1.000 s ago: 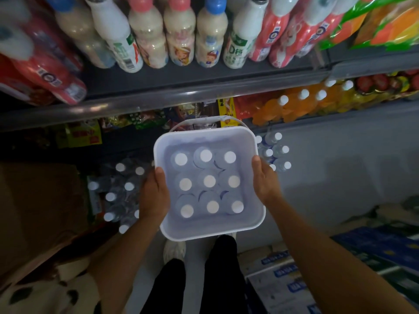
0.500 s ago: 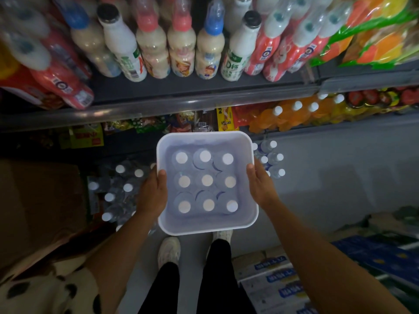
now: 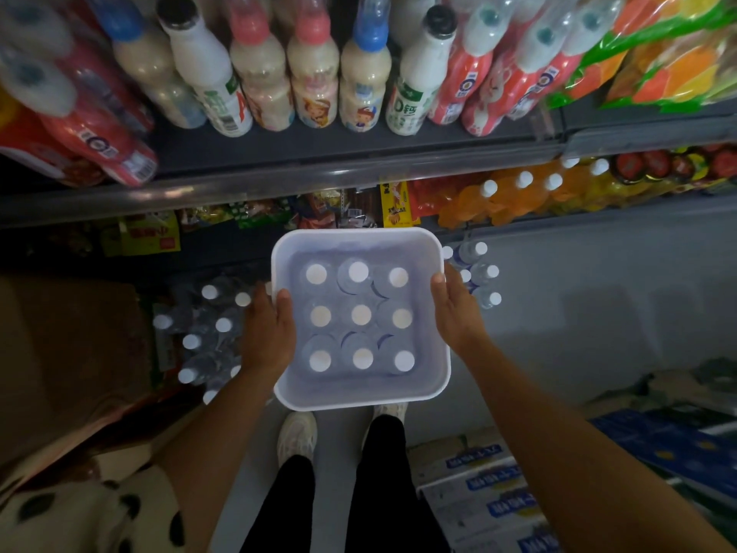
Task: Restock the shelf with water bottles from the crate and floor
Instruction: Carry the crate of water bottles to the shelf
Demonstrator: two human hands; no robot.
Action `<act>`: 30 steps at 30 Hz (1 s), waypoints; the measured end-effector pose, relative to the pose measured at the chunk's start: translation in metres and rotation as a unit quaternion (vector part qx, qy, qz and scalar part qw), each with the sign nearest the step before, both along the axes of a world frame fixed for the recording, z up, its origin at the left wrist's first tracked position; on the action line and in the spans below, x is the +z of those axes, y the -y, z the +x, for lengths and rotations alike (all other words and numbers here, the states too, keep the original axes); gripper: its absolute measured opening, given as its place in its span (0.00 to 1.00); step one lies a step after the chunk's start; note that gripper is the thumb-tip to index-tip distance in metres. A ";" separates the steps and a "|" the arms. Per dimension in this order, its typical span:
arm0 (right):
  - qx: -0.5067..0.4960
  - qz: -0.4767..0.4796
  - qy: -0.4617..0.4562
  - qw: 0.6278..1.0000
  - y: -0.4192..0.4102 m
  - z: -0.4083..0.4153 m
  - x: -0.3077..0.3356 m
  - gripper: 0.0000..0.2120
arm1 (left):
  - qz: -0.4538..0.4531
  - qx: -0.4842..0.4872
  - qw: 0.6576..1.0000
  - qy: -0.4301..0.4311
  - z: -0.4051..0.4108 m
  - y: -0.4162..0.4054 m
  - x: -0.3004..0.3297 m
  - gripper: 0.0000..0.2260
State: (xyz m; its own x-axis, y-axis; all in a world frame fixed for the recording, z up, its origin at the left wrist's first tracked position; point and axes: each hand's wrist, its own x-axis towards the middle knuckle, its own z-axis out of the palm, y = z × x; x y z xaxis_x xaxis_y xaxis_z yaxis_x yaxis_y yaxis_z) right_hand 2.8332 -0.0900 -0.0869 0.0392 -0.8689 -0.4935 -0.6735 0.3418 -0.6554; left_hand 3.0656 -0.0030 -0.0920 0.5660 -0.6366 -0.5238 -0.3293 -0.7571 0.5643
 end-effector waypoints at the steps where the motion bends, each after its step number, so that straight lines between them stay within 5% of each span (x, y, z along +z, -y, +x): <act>1: -0.001 0.005 0.000 1.000 0.001 0.000 0.000 0.22 | 0.005 0.002 1.000 -0.005 0.000 0.001 0.000 0.22; 20: -0.136 0.033 0.053 0.989 0.004 0.017 -0.012 0.18 | -0.032 0.045 0.998 -0.010 0.002 -0.006 0.000 0.17; 24: -0.138 0.028 0.058 0.988 0.001 0.020 -0.014 0.17 | -0.030 0.050 0.997 0.058 0.003 -0.015 0.001 0.15; 30: -0.142 0.012 0.066 0.988 -0.004 0.028 -0.021 0.10 | -0.042 0.051 0.998 -0.004 0.013 -0.018 0.003 0.13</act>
State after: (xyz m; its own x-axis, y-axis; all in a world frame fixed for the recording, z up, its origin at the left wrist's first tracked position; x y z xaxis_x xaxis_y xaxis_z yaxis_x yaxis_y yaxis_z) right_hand 2.8617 -0.0855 -0.1081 -0.1384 -0.8418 -0.5217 -0.4568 0.5217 -0.7205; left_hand 3.0784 0.0145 -0.0892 0.6267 -0.6179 -0.4749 -0.2483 -0.7359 0.6299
